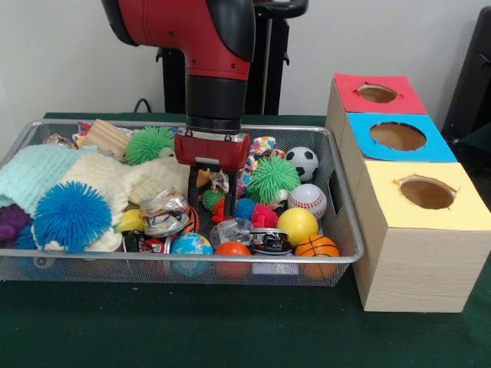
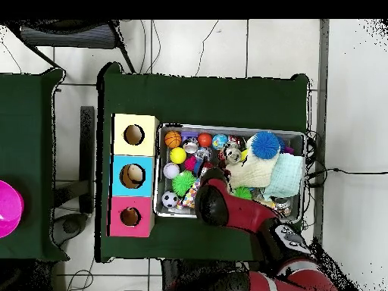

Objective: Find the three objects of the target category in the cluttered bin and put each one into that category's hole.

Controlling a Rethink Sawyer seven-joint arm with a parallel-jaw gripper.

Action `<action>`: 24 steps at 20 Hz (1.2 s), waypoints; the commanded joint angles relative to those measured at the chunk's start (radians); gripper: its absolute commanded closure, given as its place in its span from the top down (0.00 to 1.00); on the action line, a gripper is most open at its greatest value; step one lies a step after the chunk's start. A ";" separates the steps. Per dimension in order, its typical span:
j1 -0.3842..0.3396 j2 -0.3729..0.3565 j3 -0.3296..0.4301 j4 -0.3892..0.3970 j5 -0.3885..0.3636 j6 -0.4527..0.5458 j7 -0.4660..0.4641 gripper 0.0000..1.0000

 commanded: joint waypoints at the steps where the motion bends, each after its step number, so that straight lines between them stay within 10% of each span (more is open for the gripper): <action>1: 0.000 0.091 0.068 -0.128 0.036 -0.009 0.165 1.00; 24: 0.031 -0.086 0.018 -0.020 0.058 0.168 0.152 1.00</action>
